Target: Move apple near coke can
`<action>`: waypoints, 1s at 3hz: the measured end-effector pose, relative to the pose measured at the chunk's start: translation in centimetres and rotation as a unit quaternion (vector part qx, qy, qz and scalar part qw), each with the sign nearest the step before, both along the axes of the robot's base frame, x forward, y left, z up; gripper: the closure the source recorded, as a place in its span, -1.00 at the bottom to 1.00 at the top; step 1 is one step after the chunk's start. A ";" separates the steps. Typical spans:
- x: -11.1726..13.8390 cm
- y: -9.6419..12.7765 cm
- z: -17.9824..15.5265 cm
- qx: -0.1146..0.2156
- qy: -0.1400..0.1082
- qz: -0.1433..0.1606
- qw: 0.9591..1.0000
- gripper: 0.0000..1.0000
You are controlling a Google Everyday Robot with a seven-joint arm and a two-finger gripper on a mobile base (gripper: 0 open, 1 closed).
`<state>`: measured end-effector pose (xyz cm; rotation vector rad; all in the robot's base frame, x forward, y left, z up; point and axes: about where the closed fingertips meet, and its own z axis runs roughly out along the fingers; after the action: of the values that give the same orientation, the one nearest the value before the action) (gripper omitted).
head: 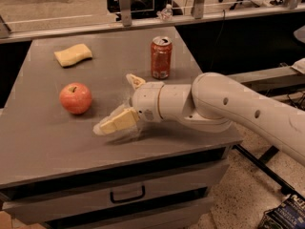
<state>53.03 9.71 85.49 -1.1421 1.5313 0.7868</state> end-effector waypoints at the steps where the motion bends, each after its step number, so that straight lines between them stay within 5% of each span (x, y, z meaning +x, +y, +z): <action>1: 0.8 3.1 -0.6 0.013 -0.006 -0.002 1.000 -1.00; 3: 2.0 6.7 -0.4 0.021 -0.024 0.018 0.999 -1.00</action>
Offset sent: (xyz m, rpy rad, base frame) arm 0.0218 0.0634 -0.0106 0.0537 -0.0451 0.0040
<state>55.04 16.40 85.08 -1.1525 1.4519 0.8047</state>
